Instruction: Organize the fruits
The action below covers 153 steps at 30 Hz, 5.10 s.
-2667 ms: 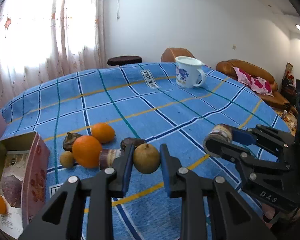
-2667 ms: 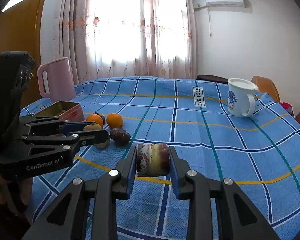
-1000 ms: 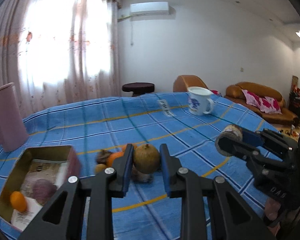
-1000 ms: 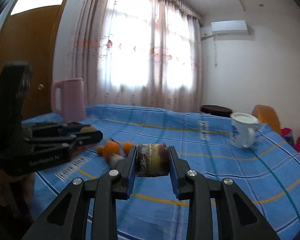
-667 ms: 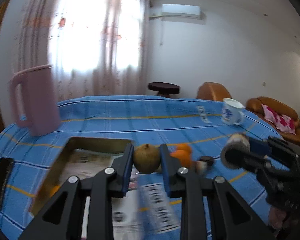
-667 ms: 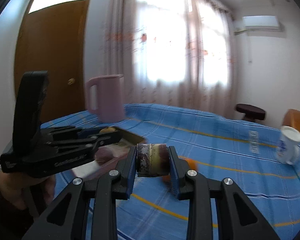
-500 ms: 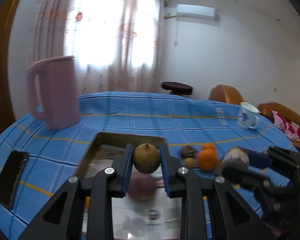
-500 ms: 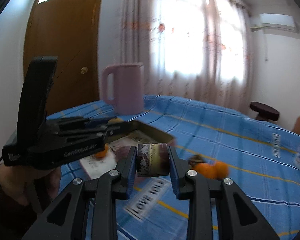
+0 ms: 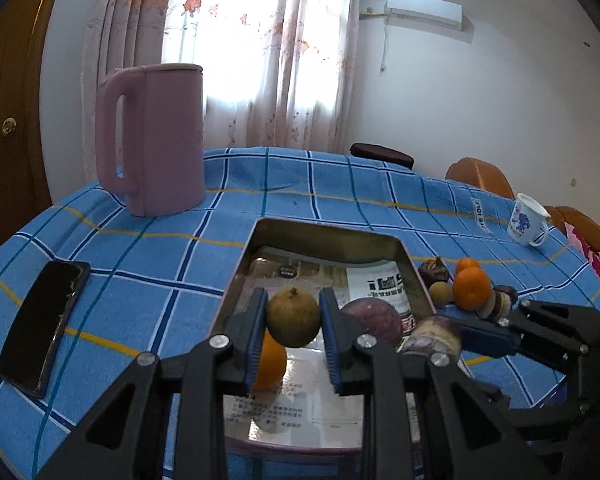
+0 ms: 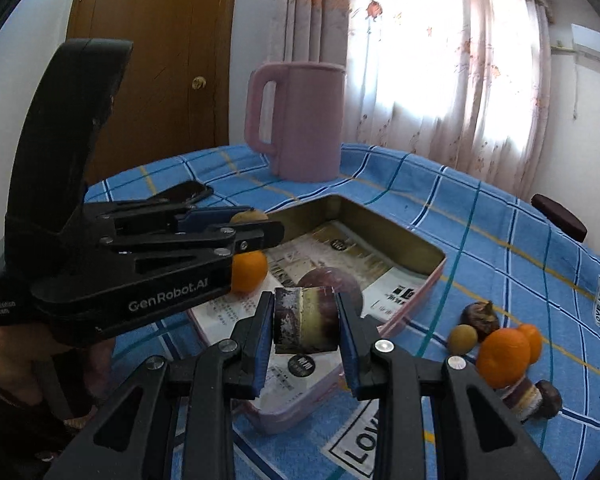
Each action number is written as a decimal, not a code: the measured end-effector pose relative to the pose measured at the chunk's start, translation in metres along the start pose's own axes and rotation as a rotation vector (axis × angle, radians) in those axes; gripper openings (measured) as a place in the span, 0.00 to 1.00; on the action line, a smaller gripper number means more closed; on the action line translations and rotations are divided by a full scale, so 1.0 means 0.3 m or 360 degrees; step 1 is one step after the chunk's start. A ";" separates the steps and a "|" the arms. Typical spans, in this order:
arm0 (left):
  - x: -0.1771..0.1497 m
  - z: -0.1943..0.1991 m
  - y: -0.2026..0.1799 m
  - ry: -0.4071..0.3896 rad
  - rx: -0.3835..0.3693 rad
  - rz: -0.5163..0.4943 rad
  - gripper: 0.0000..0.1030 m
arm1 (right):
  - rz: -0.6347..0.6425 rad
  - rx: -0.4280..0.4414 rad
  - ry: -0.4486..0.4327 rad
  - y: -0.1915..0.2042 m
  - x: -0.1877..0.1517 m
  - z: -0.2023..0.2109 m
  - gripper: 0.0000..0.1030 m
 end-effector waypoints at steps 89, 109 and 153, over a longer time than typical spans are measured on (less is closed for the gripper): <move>-0.025 -0.181 -0.745 0.0248 -0.0365 -0.0584 0.33 | -0.0675 -0.0463 -0.0002 -0.707 -0.343 0.337 0.38; 0.018 -0.109 -0.700 0.0029 -0.0319 -0.0490 0.33 | -0.0587 -0.0480 -0.0169 -0.665 -0.311 0.399 0.38; 0.045 0.023 -0.587 -0.0276 -0.0228 -0.0392 0.33 | -0.0373 -0.0553 -0.0358 -0.540 -0.224 0.425 0.38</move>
Point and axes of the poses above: each gripper's, at about its wrist camera, not at the fingertips, and z roughly against the way its jaws point, y to its left, x to its top, the point moved 8 cm from there along -z, roughly the way its jaws point, and after that the axes turned 8 degrees about y, right-handed, at the moved point
